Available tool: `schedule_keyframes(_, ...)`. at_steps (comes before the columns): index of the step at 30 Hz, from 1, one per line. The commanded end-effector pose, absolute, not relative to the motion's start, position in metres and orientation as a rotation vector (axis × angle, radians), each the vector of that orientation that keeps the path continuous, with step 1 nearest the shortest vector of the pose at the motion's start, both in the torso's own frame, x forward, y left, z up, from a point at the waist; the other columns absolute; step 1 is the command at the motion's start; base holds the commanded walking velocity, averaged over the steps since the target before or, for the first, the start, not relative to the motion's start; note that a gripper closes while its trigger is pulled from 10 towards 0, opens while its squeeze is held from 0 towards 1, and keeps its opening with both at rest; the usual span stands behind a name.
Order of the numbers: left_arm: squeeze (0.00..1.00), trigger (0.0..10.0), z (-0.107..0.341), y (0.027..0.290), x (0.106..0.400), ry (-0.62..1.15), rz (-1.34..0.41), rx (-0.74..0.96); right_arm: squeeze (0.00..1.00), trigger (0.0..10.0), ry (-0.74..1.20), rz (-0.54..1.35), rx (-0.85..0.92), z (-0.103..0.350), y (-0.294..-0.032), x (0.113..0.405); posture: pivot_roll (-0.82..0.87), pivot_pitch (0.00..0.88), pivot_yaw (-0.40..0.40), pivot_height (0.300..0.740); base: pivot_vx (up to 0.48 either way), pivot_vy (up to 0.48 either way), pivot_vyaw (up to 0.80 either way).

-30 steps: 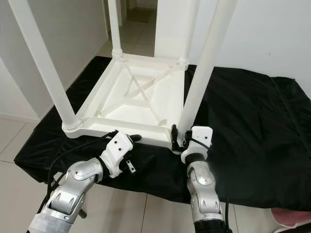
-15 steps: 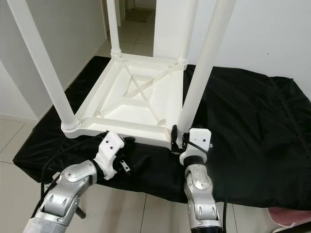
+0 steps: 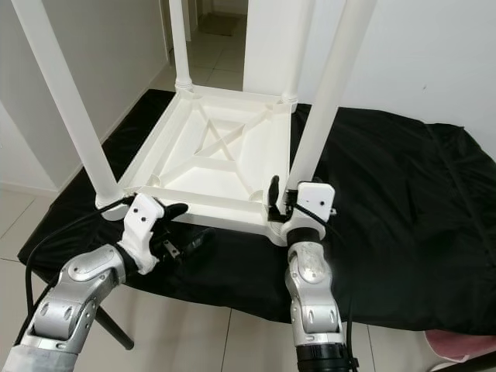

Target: Building children table

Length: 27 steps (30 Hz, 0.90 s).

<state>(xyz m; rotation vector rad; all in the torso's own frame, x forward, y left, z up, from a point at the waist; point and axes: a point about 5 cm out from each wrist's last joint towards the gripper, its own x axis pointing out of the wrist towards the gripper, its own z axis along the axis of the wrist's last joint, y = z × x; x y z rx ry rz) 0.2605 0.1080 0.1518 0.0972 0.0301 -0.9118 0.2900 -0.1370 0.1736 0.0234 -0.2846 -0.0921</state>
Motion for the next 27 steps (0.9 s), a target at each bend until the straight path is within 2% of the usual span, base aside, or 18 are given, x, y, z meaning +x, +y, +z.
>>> schedule_keyframes(1,0.00,10.0,0.151,0.103,0.251,0.051,-1.028,0.088,0.00,10.0,-0.303,-0.097,0.019,0.181,-0.135,0.291,0.01,0.000,-0.044,0.740,0.000,0.000,0.00)
schedule_keyframes(6,0.00,10.0,0.150,0.096,0.245,0.059,-1.058,0.078,0.00,9.8,-0.325,-0.093,0.019,0.188,-0.133,0.293,0.01,0.000,-0.046,0.740,0.000,0.000,0.00)
schedule_keyframes(7,0.00,10.0,0.150,0.094,0.243,0.062,-1.068,0.073,0.00,4.7,-0.331,-0.090,0.021,0.189,-0.132,0.293,0.01,0.000,-0.046,0.740,0.000,0.000,0.00)
schedule_keyframes(8,0.00,10.0,0.150,0.090,0.237,0.081,-1.110,0.067,0.00,1.7,-0.334,-0.090,0.021,0.191,-0.131,0.294,0.01,0.000,-0.047,0.740,0.000,0.000,0.00)
schedule_keyframes(9,0.00,10.0,0.151,0.087,0.233,0.096,-1.140,0.063,0.00,1.7,-0.335,-0.091,0.021,0.191,-0.131,0.294,0.01,0.000,-0.047,0.740,0.000,0.000,0.00)
schedule_keyframes(10,0.00,10.0,0.152,0.086,0.229,0.102,-1.169,0.067,0.00,10.0,-0.330,-0.097,0.020,0.192,-0.130,0.295,0.01,0.000,-0.046,0.740,0.000,0.000,0.00)
schedule_keyframes(23,0.00,10.0,0.167,0.085,0.223,0.084,-1.219,0.037,0.00,10.0,-0.299,-0.130,0.022,0.192,-0.128,0.298,0.01,0.000,-0.044,0.740,0.000,0.000,0.00)
schedule_keyframes(24,0.00,10.0,0.168,0.085,0.222,0.083,-1.222,0.039,0.00,6.6,-0.293,-0.128,0.027,0.191,-0.128,0.299,0.01,0.000,-0.044,0.740,0.000,0.000,0.00)
schedule_keyframes(26,0.00,10.0,0.168,0.085,0.222,0.083,-1.222,0.039,0.00,6.6,-0.293,-0.128,0.027,0.191,-0.128,0.299,0.01,0.000,-0.044,0.740,0.000,0.000,0.00)
schedule_keyframes(27,0.00,10.0,0.169,0.085,0.222,0.082,-1.223,0.041,0.00,10.0,-0.288,-0.133,0.028,0.191,-0.128,0.299,0.01,0.000,-0.044,0.740,0.000,0.000,0.00)
